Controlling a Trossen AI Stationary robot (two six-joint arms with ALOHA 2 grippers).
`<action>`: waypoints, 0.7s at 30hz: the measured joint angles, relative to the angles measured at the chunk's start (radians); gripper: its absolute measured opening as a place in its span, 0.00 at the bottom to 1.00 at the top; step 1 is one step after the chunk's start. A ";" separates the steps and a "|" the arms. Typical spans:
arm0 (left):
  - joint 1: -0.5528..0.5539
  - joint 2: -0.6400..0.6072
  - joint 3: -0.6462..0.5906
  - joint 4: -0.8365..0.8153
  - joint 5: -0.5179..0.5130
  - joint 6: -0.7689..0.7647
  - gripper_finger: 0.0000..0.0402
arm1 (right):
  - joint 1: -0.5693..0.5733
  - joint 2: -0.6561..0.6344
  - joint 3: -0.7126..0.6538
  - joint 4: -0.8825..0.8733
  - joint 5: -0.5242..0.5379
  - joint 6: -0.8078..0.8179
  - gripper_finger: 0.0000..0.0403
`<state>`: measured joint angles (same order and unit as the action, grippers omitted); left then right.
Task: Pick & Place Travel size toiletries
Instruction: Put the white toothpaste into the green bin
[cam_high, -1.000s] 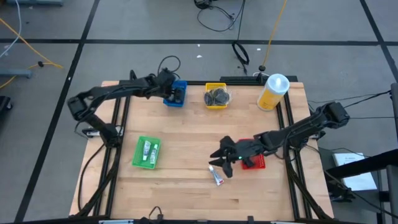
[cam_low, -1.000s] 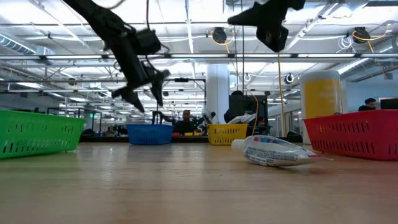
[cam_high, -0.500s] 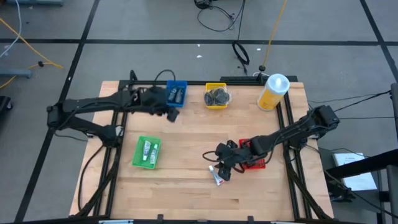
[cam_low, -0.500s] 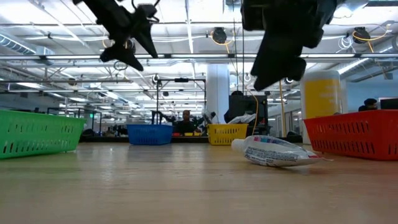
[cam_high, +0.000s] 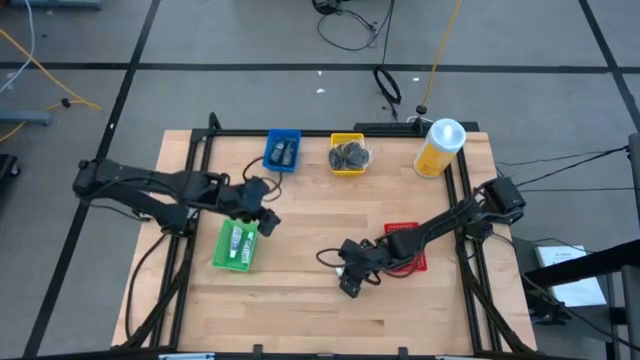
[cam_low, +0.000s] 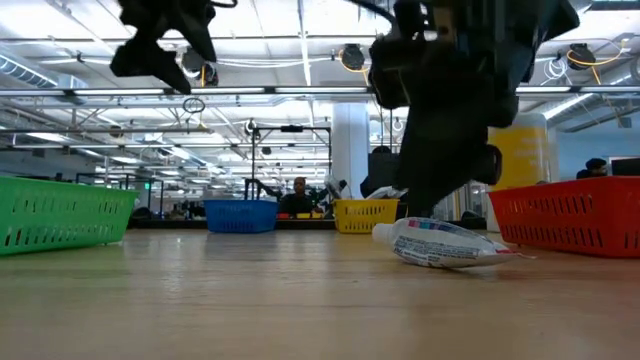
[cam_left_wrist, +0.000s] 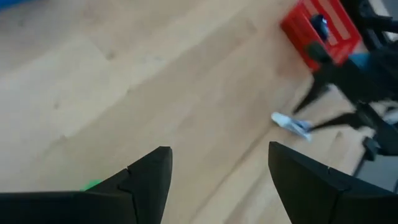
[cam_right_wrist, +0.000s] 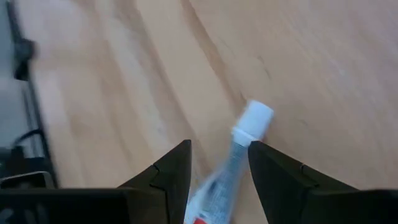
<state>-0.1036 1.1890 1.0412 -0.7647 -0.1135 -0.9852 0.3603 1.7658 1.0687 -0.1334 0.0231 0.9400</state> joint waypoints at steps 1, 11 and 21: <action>-0.017 -0.002 0.000 -0.001 0.000 -0.014 0.64 | 0.000 0.009 0.000 -0.005 0.000 0.007 0.37; -0.118 -0.001 0.000 0.006 -0.045 -0.084 0.64 | -0.021 0.078 -0.001 -0.004 -0.031 0.068 0.35; -0.191 0.000 0.000 0.007 -0.045 -0.045 0.64 | -0.028 0.079 -0.001 0.007 -0.065 0.040 0.03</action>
<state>-0.2949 1.1889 1.0412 -0.7578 -0.1583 -1.0304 0.3327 1.8445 1.0679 -0.1260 -0.0415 0.9796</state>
